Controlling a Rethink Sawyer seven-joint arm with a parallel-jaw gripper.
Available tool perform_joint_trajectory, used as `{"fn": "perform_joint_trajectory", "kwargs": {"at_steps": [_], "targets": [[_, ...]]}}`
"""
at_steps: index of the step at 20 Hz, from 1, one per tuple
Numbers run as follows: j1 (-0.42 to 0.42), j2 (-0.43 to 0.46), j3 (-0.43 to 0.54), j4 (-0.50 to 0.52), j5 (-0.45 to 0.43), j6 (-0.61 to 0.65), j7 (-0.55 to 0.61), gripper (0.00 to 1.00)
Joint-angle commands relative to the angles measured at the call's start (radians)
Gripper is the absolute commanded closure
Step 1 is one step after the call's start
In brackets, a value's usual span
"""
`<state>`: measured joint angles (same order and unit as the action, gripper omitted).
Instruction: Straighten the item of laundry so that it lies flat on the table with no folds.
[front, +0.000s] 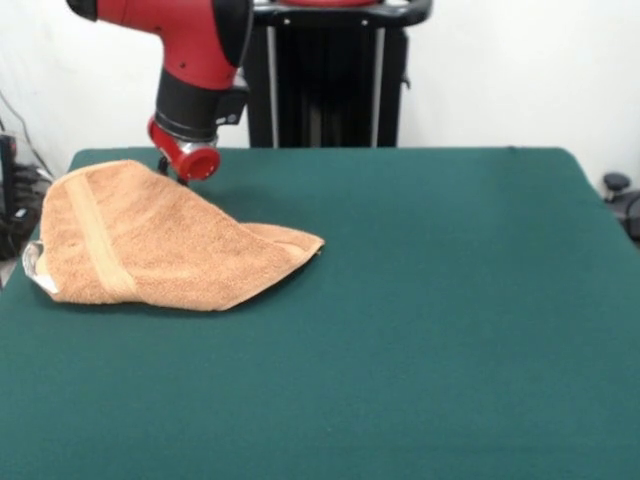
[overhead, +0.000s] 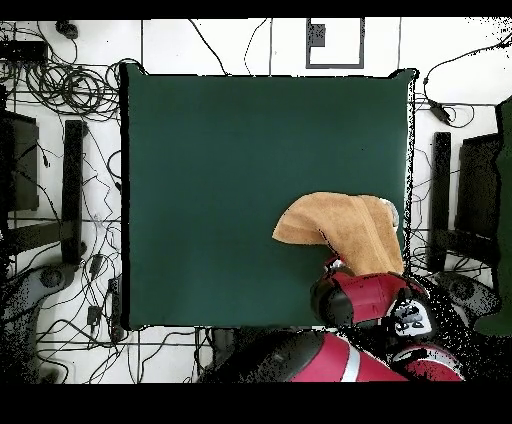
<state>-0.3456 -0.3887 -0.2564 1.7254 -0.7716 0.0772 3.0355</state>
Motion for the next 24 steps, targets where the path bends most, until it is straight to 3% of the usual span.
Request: {"fn": "perform_joint_trajectory", "kwargs": {"at_steps": [1,4,6,14,24], "targets": [[0.058,0.168,0.072,-0.102,-0.008,-0.081,-0.014,0.00],[0.163,0.233,-0.045,-0.171,0.007,-0.121,0.033,0.00],[0.174,0.252,-0.066,-0.213,-0.009,-0.099,0.009,0.00],[0.062,0.218,0.019,-0.275,-0.087,-0.001,-0.145,0.00],[0.027,0.267,0.014,-0.349,-0.160,-0.031,-0.143,0.00]]}}
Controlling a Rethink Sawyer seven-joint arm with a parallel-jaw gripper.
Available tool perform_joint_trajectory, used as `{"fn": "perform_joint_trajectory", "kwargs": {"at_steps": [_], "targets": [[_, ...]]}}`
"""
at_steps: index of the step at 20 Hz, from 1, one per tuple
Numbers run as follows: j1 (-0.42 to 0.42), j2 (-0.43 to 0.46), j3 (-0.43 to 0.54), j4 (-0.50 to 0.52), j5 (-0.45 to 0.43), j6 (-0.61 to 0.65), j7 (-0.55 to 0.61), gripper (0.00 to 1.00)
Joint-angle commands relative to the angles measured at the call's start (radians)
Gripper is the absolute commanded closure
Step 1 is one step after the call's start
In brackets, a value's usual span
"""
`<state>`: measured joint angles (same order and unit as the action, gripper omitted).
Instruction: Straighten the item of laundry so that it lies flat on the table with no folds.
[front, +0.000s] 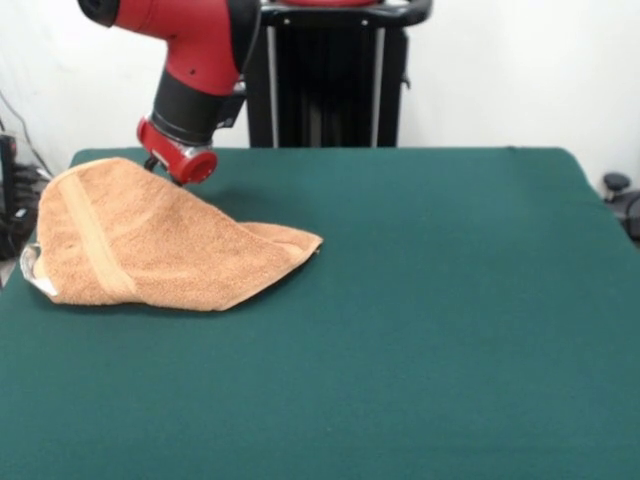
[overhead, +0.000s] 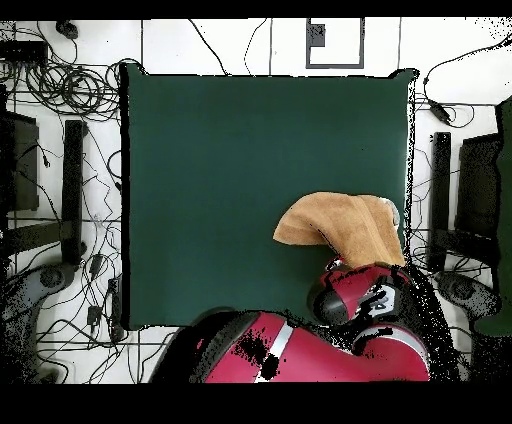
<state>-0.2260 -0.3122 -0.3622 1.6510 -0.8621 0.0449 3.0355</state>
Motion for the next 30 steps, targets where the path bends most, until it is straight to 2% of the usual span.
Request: {"fn": "perform_joint_trajectory", "kwargs": {"at_steps": [1,6,9,12,19,22,25,26,27,29,30], "targets": [[-0.094,0.192,0.119,-0.278,-0.075,-0.002,-0.142,0.00],[-0.084,0.210,0.098,-0.307,-0.099,-0.015,-0.132,0.00],[-0.115,0.196,0.138,-0.325,-0.115,0.013,-0.160,0.00],[-0.110,0.215,0.120,-0.371,-0.117,-0.014,-0.131,0.00],[-0.145,0.234,0.151,-0.443,-0.183,-0.022,-0.175,0.00],[-0.109,0.276,0.087,-0.482,-0.184,-0.065,-0.120,0.00],[-0.026,0.377,-0.074,-0.553,-0.114,-0.153,-0.036,0.00],[-0.011,0.409,-0.120,-0.573,-0.076,-0.185,-0.040,0.00],[-0.018,0.417,-0.123,-0.582,-0.063,-0.196,-0.061,0.00],[-0.075,0.377,-0.025,-0.572,-0.125,-0.174,-0.128,0.00],[-0.178,0.288,0.166,-0.512,-0.243,-0.081,-0.206,0.00]]}}
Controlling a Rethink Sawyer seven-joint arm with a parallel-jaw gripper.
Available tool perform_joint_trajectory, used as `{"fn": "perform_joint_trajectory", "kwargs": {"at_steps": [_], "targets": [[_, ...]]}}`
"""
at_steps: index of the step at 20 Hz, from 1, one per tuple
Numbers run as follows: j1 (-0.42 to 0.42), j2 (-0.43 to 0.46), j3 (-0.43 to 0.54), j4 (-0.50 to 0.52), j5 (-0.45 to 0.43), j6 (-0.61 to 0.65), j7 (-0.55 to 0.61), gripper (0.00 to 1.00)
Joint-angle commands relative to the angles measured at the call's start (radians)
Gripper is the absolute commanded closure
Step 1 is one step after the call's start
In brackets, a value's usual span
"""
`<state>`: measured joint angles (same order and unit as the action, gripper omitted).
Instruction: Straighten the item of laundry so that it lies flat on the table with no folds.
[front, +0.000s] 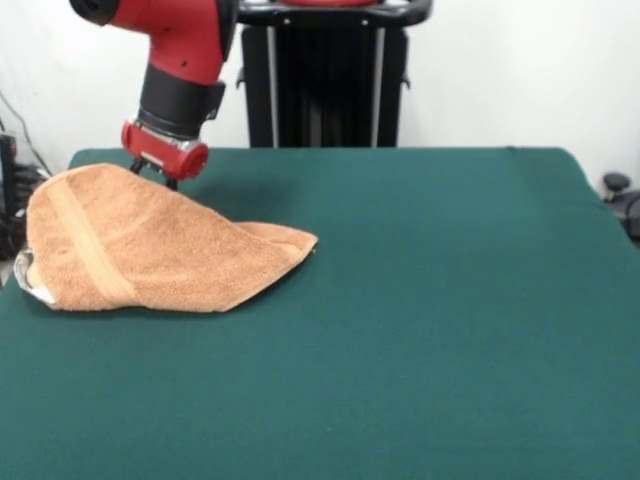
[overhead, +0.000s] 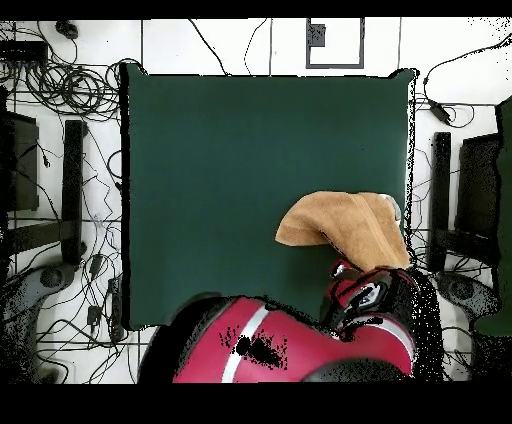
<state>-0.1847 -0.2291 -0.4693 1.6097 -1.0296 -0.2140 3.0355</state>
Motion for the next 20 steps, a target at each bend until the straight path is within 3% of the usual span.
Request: {"fn": "perform_joint_trajectory", "kwargs": {"at_steps": [1,3,6,12,20], "targets": [[-0.374,0.123,0.493,-0.395,-0.123,0.310,-0.369,0.00],[-0.576,0.083,0.736,-0.332,-0.100,0.486,-0.614,0.00],[-0.695,0.096,0.868,-0.318,-0.026,0.627,-0.791,0.00],[-0.741,0.110,0.912,-0.332,0.077,0.719,-0.953,0.00],[-0.707,0.114,0.854,-0.347,0.174,0.699,-1.021,0.00]]}}
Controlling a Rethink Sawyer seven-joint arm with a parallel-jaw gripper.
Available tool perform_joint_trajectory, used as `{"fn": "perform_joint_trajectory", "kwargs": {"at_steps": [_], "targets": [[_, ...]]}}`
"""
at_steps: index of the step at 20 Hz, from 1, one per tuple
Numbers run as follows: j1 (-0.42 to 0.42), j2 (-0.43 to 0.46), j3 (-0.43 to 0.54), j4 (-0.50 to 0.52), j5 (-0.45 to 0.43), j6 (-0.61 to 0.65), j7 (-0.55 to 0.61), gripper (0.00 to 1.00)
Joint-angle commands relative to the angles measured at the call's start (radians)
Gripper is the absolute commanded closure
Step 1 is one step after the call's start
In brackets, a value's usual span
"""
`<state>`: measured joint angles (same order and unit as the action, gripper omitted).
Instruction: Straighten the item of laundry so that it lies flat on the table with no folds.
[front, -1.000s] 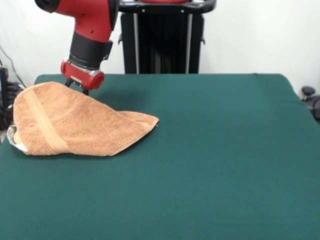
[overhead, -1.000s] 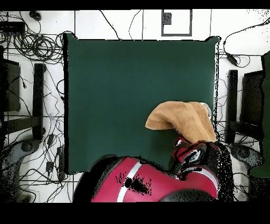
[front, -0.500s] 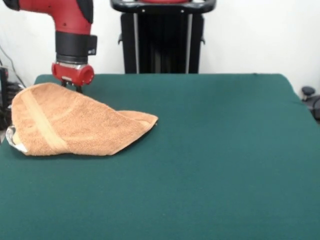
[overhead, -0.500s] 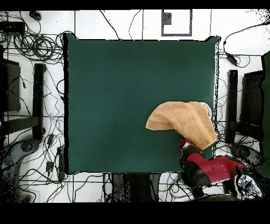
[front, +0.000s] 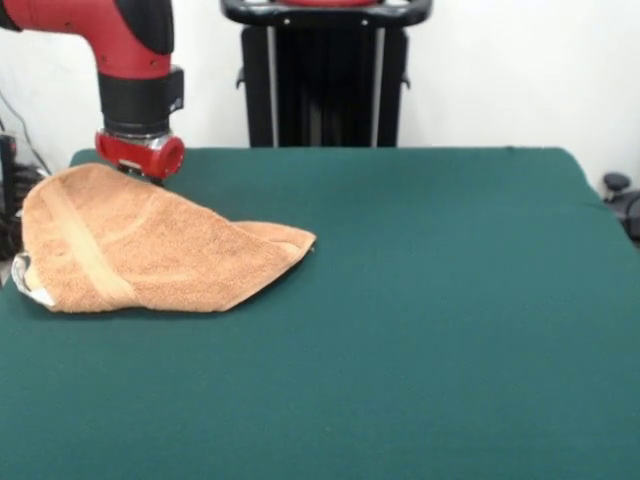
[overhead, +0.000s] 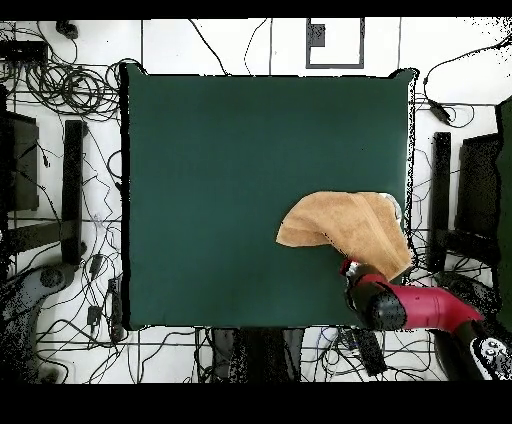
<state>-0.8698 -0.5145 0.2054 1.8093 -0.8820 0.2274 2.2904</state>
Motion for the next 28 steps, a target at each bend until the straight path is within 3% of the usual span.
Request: {"fn": "perform_joint_trajectory", "kwargs": {"at_steps": [1,6,15,23,28], "targets": [[-0.022,0.399,0.181,-0.550,0.035,0.276,-0.298,0.00],[-0.058,0.397,0.225,-0.558,0.047,0.356,-0.408,0.00],[-0.090,0.344,0.297,-0.566,-0.057,0.430,-0.510,0.00],[-0.100,0.339,0.316,-0.561,-0.081,0.410,-0.499,0.00],[-0.092,0.323,0.320,-0.557,-0.187,0.290,-0.479,0.00]]}}
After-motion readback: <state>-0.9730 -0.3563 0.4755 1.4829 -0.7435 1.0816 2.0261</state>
